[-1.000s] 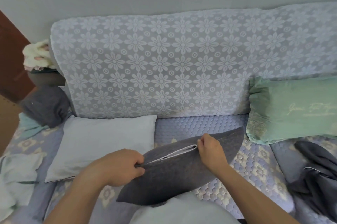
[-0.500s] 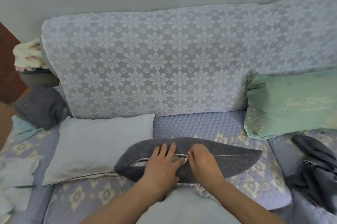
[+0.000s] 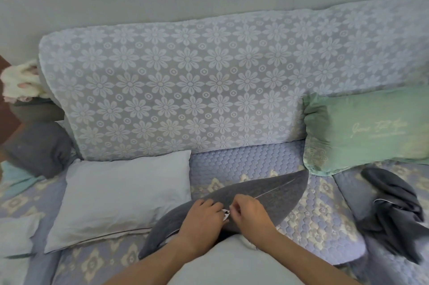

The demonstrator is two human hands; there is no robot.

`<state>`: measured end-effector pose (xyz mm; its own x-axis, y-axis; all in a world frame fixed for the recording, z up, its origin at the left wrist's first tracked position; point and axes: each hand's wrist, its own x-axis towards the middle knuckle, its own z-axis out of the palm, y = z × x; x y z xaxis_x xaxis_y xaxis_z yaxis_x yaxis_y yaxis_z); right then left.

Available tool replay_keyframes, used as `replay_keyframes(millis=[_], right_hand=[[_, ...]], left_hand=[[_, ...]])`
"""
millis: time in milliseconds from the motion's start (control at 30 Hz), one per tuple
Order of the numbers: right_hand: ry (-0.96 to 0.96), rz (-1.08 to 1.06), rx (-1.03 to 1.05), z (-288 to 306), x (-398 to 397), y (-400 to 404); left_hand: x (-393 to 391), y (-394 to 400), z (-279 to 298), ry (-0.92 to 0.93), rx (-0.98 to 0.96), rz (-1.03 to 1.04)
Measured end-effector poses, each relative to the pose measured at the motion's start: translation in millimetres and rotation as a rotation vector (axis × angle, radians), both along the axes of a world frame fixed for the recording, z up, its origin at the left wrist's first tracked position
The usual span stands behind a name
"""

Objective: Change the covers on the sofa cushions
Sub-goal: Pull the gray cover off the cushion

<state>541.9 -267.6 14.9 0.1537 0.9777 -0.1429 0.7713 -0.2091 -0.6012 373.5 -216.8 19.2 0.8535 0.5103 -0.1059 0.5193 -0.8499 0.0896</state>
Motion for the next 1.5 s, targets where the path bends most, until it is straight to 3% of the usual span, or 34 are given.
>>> replay_keyframes(millis=[167,333,633,933,1233,1500], right_hand=[[0.07,0.064,-0.01,-0.7,-6.2,5.9],[0.111,-0.021,-0.001,-1.2,-11.7,4.0],[-0.155,-0.044,-0.06,1.2,-23.0,8.5],[-0.196,-0.312,-0.206,-9.9,50.9,0.7],[-0.457,-0.288,-0.121,6.5,132.7,18.4],[-0.434,-0.338,-0.153,12.5,150.3,22.7]], left_hand=[[-7.6,-5.4,-1.6,-0.078,0.026,0.065],[-5.3,-8.9,1.9,-0.091,0.128,0.062],[0.6,-13.0,-1.8,-0.07,0.181,0.079],[-14.7,-24.1,-9.0,-0.078,0.15,0.179],[-54.1,-11.7,-5.6,-0.186,0.119,0.342],[-69.7,-1.0,-10.9,-0.182,0.044,0.345]])
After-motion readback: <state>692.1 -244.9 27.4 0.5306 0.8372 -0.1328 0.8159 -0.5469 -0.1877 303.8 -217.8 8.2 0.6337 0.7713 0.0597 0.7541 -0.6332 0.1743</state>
